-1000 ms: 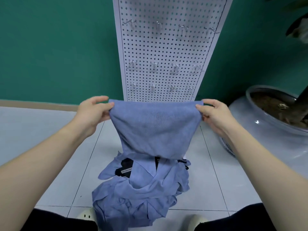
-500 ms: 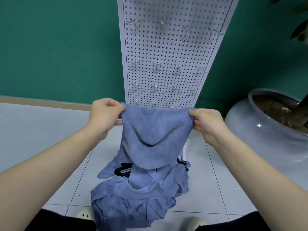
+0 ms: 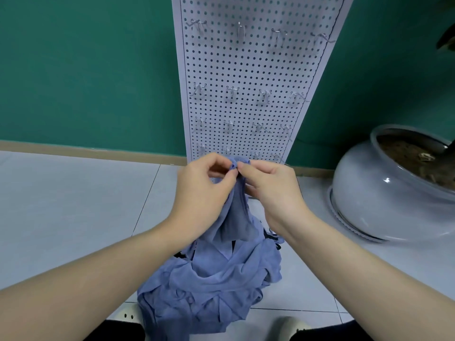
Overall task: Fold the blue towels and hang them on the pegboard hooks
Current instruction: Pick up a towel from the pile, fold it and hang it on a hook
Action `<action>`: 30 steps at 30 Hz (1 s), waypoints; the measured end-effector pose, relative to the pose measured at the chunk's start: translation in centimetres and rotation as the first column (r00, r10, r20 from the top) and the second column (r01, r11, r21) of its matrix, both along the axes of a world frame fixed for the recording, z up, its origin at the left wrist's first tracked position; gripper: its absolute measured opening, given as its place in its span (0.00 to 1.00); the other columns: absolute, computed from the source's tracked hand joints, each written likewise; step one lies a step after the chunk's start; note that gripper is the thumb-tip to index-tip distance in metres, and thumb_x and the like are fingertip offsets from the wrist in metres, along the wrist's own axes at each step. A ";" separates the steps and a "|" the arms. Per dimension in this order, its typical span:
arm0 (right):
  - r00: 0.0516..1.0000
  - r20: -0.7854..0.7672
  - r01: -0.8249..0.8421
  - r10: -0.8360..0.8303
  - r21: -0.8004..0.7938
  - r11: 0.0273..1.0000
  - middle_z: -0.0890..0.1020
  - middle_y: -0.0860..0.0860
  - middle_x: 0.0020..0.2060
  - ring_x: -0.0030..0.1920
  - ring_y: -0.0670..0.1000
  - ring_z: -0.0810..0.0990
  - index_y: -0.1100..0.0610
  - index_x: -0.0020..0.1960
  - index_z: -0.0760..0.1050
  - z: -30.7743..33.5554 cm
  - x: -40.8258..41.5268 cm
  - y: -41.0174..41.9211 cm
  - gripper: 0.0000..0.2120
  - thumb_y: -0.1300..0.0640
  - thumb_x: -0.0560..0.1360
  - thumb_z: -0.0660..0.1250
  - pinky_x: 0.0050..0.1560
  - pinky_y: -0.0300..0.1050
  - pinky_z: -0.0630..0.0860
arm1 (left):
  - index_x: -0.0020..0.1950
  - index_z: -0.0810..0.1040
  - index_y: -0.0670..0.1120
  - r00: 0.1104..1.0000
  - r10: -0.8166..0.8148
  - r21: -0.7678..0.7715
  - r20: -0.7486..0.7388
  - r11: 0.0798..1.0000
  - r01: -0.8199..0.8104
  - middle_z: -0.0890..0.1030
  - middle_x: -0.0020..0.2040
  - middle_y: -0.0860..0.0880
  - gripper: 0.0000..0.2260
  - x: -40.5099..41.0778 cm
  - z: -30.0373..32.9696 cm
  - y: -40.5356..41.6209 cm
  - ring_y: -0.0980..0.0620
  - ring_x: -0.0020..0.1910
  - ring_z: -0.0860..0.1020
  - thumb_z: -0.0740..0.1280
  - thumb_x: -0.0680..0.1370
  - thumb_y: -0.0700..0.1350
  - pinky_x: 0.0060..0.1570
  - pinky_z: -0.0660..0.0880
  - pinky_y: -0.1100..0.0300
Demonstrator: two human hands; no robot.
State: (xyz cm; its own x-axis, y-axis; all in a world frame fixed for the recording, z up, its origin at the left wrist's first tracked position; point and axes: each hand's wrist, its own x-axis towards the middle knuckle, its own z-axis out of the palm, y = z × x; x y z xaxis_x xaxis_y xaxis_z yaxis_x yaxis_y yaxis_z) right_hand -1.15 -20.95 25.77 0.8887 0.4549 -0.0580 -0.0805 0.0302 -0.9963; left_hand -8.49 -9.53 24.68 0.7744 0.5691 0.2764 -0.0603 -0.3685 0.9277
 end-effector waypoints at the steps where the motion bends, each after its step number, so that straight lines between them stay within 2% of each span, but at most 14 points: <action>1: 1.000 -0.002 -0.005 0.005 0.007 1.000 0.88 0.55 0.43 0.45 0.54 0.86 0.60 0.44 0.86 0.0 0.0 0.0 0.08 0.63 0.80 0.70 0.56 0.50 0.83 | 0.43 0.83 0.50 1.000 0.010 -0.011 0.012 1.000 -0.010 0.85 0.40 0.58 0.06 0.0 0.0 0.1 0.59 0.42 0.84 0.74 0.78 0.41 0.50 0.82 0.56; 3: 1.000 -0.004 -0.019 0.019 0.013 1.000 0.88 0.57 0.48 0.53 0.57 0.87 0.63 0.51 0.86 -0.1 -0.1 0.0 0.07 0.62 0.81 0.69 0.60 0.51 0.82 | 0.44 0.84 0.51 0.999 0.016 -0.031 0.040 0.999 -0.014 0.86 0.40 0.58 0.05 0.1 0.0 0.3 0.59 0.43 0.84 0.74 0.78 0.41 0.51 0.83 0.50; 6: 0.999 0.006 -0.032 0.031 0.047 0.998 0.88 0.58 0.51 0.57 0.58 0.86 0.63 0.55 0.86 -0.2 -0.3 0.0 0.08 0.62 0.82 0.68 0.63 0.52 0.81 | 0.47 0.86 0.52 0.997 -0.021 -0.047 0.078 0.999 0.025 0.87 0.44 0.57 0.08 0.0 0.0 0.5 0.57 0.47 0.85 0.72 0.79 0.39 0.53 0.83 0.47; 9: 0.998 0.048 -0.047 0.044 0.066 0.997 0.87 0.60 0.54 0.55 0.56 0.84 0.62 0.56 0.85 -0.1 -0.1 -0.1 0.09 0.60 0.83 0.67 0.67 0.55 0.79 | 0.52 0.87 0.52 0.990 -0.085 -0.020 0.110 0.996 0.088 0.86 0.51 0.55 0.13 0.0 -0.3 0.6 0.55 0.54 0.83 0.69 0.80 0.36 0.56 0.82 0.47; 11: 0.996 0.061 -0.065 0.060 0.086 0.994 0.86 0.62 0.54 0.53 0.54 0.84 0.64 0.57 0.84 0.1 0.0 -0.3 0.10 0.60 0.83 0.67 0.64 0.53 0.80 | 0.54 0.87 0.51 0.984 -0.123 0.003 0.131 0.992 0.124 0.84 0.54 0.53 0.14 0.0 -0.1 0.6 0.56 0.56 0.82 0.68 0.81 0.34 0.56 0.82 0.52; 14: 0.993 0.057 -0.106 0.099 0.134 0.985 0.86 0.62 0.53 0.55 0.57 0.86 0.65 0.57 0.83 0.6 0.1 -0.5 0.11 0.60 0.83 0.65 0.61 0.50 0.81 | 0.52 0.85 0.54 0.976 -0.148 0.071 0.158 0.988 0.138 0.80 0.51 0.50 0.15 -0.2 0.8 0.9 0.60 0.51 0.80 0.69 0.80 0.33 0.52 0.76 0.66; 17: 0.985 0.099 -0.149 0.140 0.095 0.984 0.87 0.61 0.51 0.53 0.57 0.86 0.66 0.57 0.83 0.9 0.3 -0.6 0.13 0.58 0.84 0.64 0.61 0.51 0.81 | 0.53 0.81 0.52 0.982 -0.098 0.256 0.159 0.965 0.055 0.77 0.51 0.51 0.10 -0.1 1.5 1.7 0.57 0.54 0.77 0.74 0.77 0.39 0.55 0.71 0.69; 20: 0.962 0.200 -0.190 0.184 0.010 0.982 0.85 0.66 0.48 0.49 0.54 0.81 0.66 0.54 0.83 0.9 0.3 -0.7 0.13 0.57 0.84 0.64 0.57 0.57 0.78 | 0.60 0.75 0.55 0.987 -0.106 0.368 0.118 0.928 0.056 0.77 0.58 0.57 0.17 0.0 1.5 2.7 0.57 0.63 0.75 0.75 0.75 0.45 0.64 0.68 0.66; 21: 0.951 0.233 -0.208 0.205 -0.014 0.978 0.85 0.65 0.49 0.49 0.52 0.82 0.65 0.54 0.84 0.9 0.3 -0.8 0.11 0.58 0.84 0.65 0.57 0.54 0.78 | 0.62 0.75 0.56 0.988 -0.135 0.375 0.076 0.922 0.097 0.78 0.59 0.59 0.16 -0.1 1.5 3.0 0.58 0.64 0.75 0.74 0.76 0.47 0.66 0.68 0.64; 23: 0.937 0.248 -0.244 0.244 -0.031 0.969 0.88 0.59 0.48 0.51 0.50 0.85 0.63 0.55 0.84 1.1 0.1 -0.9 0.08 0.62 0.82 0.67 0.57 0.46 0.81 | 0.58 0.80 0.55 0.980 -0.198 0.337 -0.024 0.921 0.195 0.82 0.56 0.60 0.10 -0.2 1.6 3.6 0.60 0.61 0.77 0.73 0.77 0.50 0.64 0.71 0.64; 25: 0.937 0.258 -0.230 0.235 -0.048 0.972 0.89 0.55 0.47 0.50 0.49 0.86 0.61 0.54 0.85 1.1 0.0 -0.9 0.07 0.63 0.82 0.68 0.56 0.45 0.82 | 0.51 0.84 0.51 0.959 -0.262 0.232 -0.113 0.931 0.282 0.85 0.47 0.57 0.06 -0.3 1.7 4.4 0.62 0.49 0.80 0.75 0.77 0.51 0.52 0.74 0.66; 27: 0.941 0.279 -0.179 0.193 -0.073 0.981 0.88 0.53 0.44 0.46 0.48 0.85 0.57 0.50 0.85 1.1 0.1 -0.8 0.07 0.61 0.82 0.68 0.55 0.48 0.81 | 0.44 0.83 0.48 0.920 -0.324 0.153 -0.220 0.920 0.361 0.83 0.39 0.56 0.10 -0.2 1.4 5.3 0.59 0.38 0.77 0.76 0.75 0.54 0.40 0.72 0.63; 30: 0.939 0.319 -0.101 0.130 -0.105 0.989 0.83 0.44 0.34 0.39 0.44 0.78 0.55 0.47 0.82 0.8 0.6 -0.7 0.07 0.60 0.83 0.67 0.45 0.39 0.75 | 0.43 0.79 0.41 0.836 -0.395 0.152 -0.382 0.865 0.478 0.75 0.35 0.49 0.22 -0.4 0.9 6.7 0.55 0.35 0.70 0.74 0.72 0.60 0.35 0.66 0.58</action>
